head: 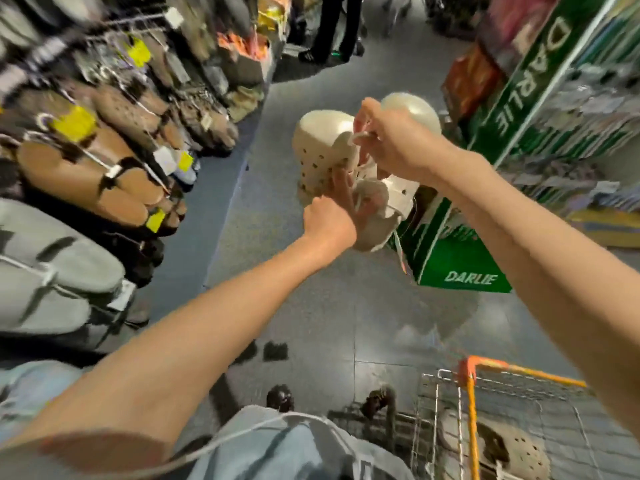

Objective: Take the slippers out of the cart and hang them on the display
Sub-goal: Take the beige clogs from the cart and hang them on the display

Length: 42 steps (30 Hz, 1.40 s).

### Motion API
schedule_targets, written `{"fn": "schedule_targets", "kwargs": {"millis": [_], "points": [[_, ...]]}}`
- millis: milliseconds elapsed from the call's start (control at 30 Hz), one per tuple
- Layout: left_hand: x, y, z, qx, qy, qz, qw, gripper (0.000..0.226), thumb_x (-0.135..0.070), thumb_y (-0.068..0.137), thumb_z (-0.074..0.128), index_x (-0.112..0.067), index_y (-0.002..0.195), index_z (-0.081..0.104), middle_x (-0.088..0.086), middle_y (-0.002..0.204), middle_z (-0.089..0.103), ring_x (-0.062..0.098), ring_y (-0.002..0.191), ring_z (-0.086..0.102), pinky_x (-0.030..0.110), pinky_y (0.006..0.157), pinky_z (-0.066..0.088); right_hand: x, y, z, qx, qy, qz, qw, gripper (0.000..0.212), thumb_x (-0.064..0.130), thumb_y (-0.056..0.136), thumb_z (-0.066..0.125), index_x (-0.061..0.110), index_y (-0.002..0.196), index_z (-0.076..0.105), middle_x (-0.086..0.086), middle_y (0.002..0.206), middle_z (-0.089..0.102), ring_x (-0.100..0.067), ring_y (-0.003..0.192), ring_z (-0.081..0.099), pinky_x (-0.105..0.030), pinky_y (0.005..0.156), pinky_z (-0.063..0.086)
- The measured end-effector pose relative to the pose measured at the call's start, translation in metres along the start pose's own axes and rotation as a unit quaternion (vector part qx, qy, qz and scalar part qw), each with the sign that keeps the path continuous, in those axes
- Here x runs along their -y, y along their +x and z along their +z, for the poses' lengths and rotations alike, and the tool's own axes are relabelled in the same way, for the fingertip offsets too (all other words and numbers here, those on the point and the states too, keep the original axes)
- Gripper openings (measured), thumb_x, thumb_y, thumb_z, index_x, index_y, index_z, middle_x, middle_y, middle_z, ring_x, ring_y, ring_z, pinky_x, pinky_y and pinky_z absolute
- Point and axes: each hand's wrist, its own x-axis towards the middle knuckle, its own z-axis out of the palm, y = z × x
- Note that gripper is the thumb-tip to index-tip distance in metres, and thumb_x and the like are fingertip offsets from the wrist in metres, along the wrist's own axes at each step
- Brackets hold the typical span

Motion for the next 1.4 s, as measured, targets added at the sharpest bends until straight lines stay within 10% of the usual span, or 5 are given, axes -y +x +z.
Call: {"fn": "schedule_targets", "kwargs": {"millis": [367,567,967,1133,1400], "points": [[0.152,0.063,-0.066,-0.094,-0.046,-0.099,0.990,0.033,-0.040,0.095,0.049,-0.007,0.089,0.051,0.012,0.093,0.062,0.034,0.096,0.061,0.033,0.067,0.041,0.114,0.168,0.064,0.027,-0.095,-0.213,0.972,0.017,0.019,0.095,0.043,0.012,0.106,0.053,-0.013,0.099,0.066,-0.036,0.087,0.063,-0.050,0.075,0.052],[0.224,0.084,-0.095,-0.167,-0.017,-0.166,0.972,0.056,-0.046,0.094,0.045,-0.002,0.128,0.039,0.012,0.106,0.063,0.033,0.098,0.061,0.034,0.068,0.040,0.180,0.243,0.105,0.085,-0.045,-0.361,0.927,0.021,0.017,0.097,0.042,0.003,0.098,0.058,-0.012,0.096,0.068,-0.033,0.079,0.062,-0.045,0.071,0.051],[0.305,0.160,-0.153,-0.326,0.016,-0.400,0.857,0.034,-0.046,0.097,0.038,-0.014,0.101,0.048,0.006,0.078,0.060,0.029,0.078,0.060,0.033,0.069,0.043,0.267,0.397,0.149,0.230,0.132,-0.550,0.792,0.014,0.017,0.095,0.050,0.010,0.087,0.060,0.011,0.064,0.049,-0.001,0.058,0.046,-0.028,0.065,0.039],[0.316,0.192,-0.172,-0.509,0.047,-0.283,0.812,0.026,-0.030,0.089,0.054,-0.006,0.079,0.056,0.006,0.052,0.055,0.025,0.046,0.056,0.025,0.041,0.038,0.288,0.438,0.128,0.239,0.157,-0.587,0.758,0.014,0.016,0.094,0.051,0.009,0.089,0.063,0.010,0.065,0.053,0.000,0.056,0.054,-0.012,0.055,0.042],[0.350,0.238,-0.188,-0.503,0.097,-0.267,0.816,0.033,-0.034,0.092,0.038,-0.006,0.084,0.054,0.006,0.052,0.057,0.023,0.043,0.054,0.034,0.040,0.047,0.295,0.504,0.148,0.312,0.237,-0.532,0.750,0.020,0.018,0.095,0.052,0.000,0.095,0.062,-0.028,0.078,0.064,-0.031,0.050,0.062,-0.032,0.050,0.049]]}}
